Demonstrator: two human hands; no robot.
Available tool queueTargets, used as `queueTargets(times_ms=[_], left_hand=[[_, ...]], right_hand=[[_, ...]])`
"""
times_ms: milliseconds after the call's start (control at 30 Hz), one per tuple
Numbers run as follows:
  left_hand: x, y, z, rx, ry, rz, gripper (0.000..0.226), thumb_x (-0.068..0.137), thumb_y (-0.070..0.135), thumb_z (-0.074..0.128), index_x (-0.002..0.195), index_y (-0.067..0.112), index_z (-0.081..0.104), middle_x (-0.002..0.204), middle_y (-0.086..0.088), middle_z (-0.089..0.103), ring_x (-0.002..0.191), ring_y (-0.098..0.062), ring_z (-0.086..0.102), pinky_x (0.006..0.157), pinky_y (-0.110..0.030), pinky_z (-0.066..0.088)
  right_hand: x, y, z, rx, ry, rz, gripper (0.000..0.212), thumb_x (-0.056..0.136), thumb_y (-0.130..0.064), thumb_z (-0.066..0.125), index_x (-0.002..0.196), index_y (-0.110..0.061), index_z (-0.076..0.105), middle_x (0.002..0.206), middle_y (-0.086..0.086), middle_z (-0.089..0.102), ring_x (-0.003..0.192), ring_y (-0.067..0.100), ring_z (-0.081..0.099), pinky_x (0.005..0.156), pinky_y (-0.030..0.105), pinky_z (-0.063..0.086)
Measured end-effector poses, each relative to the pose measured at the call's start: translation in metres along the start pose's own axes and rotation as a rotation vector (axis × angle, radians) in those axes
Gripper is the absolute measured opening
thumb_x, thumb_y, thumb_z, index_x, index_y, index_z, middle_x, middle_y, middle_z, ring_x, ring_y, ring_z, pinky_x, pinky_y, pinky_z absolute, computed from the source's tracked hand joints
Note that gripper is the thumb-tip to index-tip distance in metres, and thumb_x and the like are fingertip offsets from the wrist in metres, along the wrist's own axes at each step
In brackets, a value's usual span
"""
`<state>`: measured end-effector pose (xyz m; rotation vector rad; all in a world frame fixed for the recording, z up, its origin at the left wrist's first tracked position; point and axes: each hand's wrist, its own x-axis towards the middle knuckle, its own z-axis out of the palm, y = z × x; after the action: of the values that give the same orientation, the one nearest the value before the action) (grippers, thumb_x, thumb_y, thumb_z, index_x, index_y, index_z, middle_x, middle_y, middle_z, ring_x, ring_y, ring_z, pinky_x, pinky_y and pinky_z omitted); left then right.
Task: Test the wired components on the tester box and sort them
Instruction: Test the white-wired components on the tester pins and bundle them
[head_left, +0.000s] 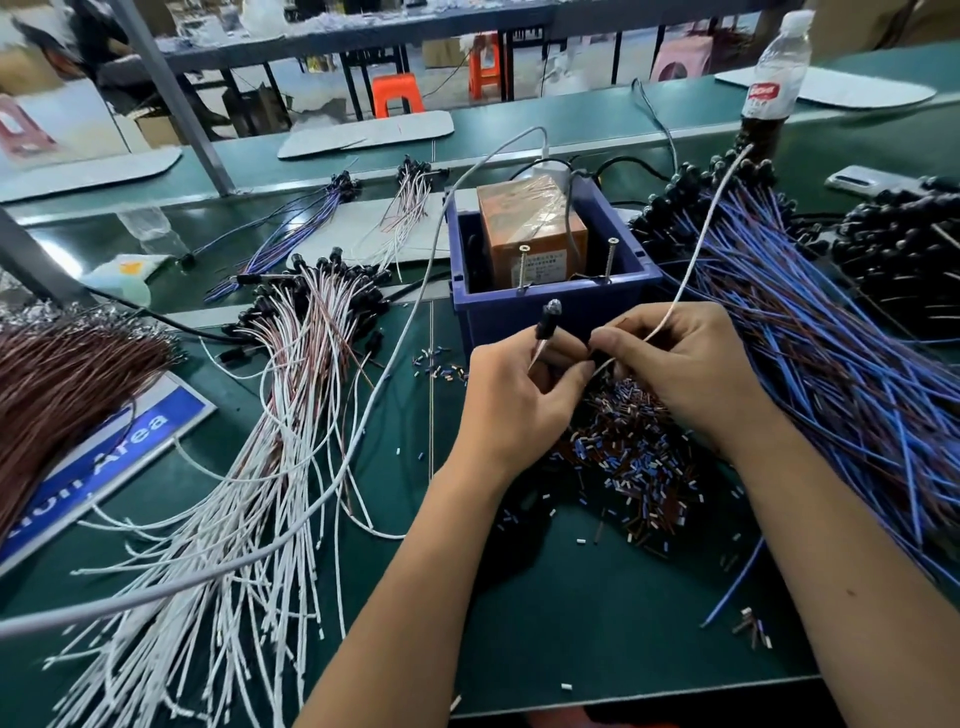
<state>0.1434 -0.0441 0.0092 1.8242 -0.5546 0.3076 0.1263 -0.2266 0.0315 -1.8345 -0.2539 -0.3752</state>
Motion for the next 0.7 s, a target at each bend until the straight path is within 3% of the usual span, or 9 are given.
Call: queueTargets(times_ms=[100,200,300,433,533,700], left_hand=[[-0.0001,0.0003,-0.0005,0.006,-0.024,0.004,0.005,0.087,0.008,0.080,0.087,0.011,0.076,0.071,0.009,0.069,0.056,0.000,0.056,0.058,-0.011,0.039],[0.0008,0.0010,-0.0026,0.010,0.006,-0.012,0.007,0.089,0.009,0.078,0.085,0.011,0.074,0.069,0.007,0.068,0.059,-0.002,0.057,0.059,-0.016,0.041],[-0.0002,0.0020,-0.0025,0.023,0.020,-0.008,0.009,0.093,0.009,0.075,0.085,0.012,0.070,0.071,0.000,0.067,0.063,-0.017,0.062,0.059,-0.033,0.050],[-0.0007,0.0009,0.0004,0.055,-0.021,-0.044,0.013,0.096,0.010,0.070,0.086,0.011,0.063,0.069,-0.008,0.064,0.064,-0.029,0.058,0.061,-0.044,0.048],[-0.0012,0.0008,0.0006,0.050,-0.020,-0.046,0.013,0.097,0.008,0.068,0.085,0.010,0.062,0.069,-0.009,0.063,0.063,-0.028,0.055,0.059,-0.044,0.046],[-0.0013,0.0041,-0.0009,0.075,-0.021,-0.031,0.015,0.096,0.007,0.068,0.084,0.009,0.060,0.064,-0.003,0.057,0.057,-0.016,0.047,0.054,-0.028,0.037]], right_hand=[[-0.0001,0.0003,0.0020,0.034,0.004,-0.007,0.007,0.090,-0.020,0.080,0.083,-0.021,0.081,0.060,0.002,0.068,0.050,0.002,0.056,0.053,0.013,0.044],[-0.0001,0.0013,0.0026,0.126,-0.001,0.042,0.009,0.090,-0.025,0.079,0.085,-0.019,0.081,0.060,0.003,0.067,0.047,0.006,0.051,0.047,0.015,0.039],[-0.0001,0.0021,0.0012,0.241,-0.003,0.103,0.017,0.089,-0.033,0.075,0.090,-0.017,0.083,0.061,0.007,0.066,0.046,0.009,0.046,0.042,0.015,0.034],[0.0004,0.0033,0.0031,0.242,0.037,0.123,0.015,0.091,-0.029,0.075,0.088,-0.017,0.083,0.058,0.008,0.063,0.043,0.010,0.043,0.039,0.016,0.032],[0.0007,0.0038,0.0033,0.256,0.044,0.149,0.017,0.088,-0.033,0.076,0.088,-0.017,0.083,0.059,0.009,0.063,0.043,0.010,0.043,0.038,0.016,0.030],[0.0008,0.0035,0.0032,0.274,0.045,0.172,0.018,0.087,-0.032,0.076,0.088,-0.016,0.083,0.058,0.007,0.063,0.043,0.008,0.045,0.038,0.017,0.031]])
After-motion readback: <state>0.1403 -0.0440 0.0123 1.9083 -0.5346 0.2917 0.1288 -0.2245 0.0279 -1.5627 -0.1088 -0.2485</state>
